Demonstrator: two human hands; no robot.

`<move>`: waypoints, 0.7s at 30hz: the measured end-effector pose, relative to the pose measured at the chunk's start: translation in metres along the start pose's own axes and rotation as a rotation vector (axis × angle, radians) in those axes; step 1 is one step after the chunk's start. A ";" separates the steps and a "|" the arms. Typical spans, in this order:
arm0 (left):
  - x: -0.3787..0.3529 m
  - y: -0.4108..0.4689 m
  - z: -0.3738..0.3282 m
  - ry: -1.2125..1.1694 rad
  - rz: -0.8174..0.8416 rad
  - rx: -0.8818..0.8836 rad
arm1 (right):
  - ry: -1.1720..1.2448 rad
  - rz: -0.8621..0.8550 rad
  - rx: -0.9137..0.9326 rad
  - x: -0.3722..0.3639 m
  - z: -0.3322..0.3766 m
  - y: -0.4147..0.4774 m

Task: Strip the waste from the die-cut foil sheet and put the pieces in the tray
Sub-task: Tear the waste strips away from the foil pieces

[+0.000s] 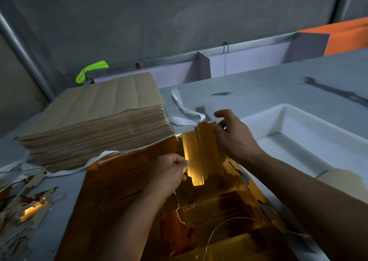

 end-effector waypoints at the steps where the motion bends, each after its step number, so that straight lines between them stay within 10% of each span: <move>1: 0.000 0.004 0.000 -0.041 -0.023 0.020 | -0.003 -0.013 -0.012 0.001 0.000 0.001; 21: 0.020 0.051 0.018 0.076 -0.203 -0.013 | -0.163 0.056 0.041 -0.002 -0.001 0.004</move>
Point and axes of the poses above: each hand's wrist, its own y-axis towards the middle knuckle, its own x-axis out of the back of the hand, z = x × y, the point moved 2 cm from there along y, towards the middle knuckle, and after that the axes turned 1 degree about x, right-handed, at the moved point
